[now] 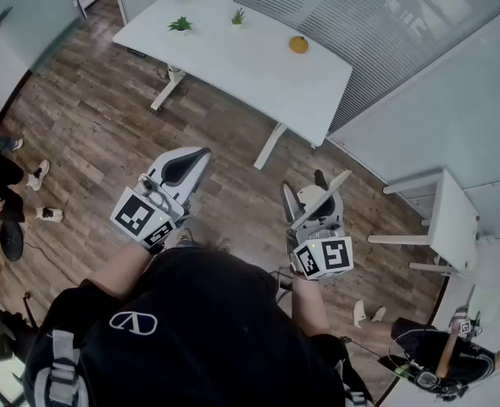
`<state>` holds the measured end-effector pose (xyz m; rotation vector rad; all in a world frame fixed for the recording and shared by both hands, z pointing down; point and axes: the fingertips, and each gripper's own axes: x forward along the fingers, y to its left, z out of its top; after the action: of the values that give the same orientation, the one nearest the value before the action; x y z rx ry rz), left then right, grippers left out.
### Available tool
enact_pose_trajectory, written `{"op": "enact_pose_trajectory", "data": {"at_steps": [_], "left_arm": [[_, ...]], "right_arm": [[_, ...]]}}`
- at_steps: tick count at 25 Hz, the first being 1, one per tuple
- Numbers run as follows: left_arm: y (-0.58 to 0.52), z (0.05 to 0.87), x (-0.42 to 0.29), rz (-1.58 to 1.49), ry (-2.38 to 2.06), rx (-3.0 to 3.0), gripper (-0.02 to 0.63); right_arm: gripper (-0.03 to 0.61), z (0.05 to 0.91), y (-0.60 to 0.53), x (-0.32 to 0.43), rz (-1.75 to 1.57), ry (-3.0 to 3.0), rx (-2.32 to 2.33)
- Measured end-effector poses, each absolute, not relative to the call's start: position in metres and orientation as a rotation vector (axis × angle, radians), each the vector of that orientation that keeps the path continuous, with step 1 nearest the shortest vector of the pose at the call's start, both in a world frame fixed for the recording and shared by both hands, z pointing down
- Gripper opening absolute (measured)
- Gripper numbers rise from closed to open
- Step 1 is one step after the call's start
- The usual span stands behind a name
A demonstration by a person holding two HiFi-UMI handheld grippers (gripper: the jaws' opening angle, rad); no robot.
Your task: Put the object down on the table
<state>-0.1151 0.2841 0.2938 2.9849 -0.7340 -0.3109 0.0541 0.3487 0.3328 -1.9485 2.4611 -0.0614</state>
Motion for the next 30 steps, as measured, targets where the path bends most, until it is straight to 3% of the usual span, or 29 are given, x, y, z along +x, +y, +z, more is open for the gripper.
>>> {"op": "enact_pose_trajectory", "data": {"at_steps": [30], "left_arm": [[0.265, 0.311, -0.055, -0.284, -0.843, 2.979, 0.003]], "right_arm": [[0.319, 0.356, 0.32, 0.111, -0.034, 2.553, -1.818]]}}
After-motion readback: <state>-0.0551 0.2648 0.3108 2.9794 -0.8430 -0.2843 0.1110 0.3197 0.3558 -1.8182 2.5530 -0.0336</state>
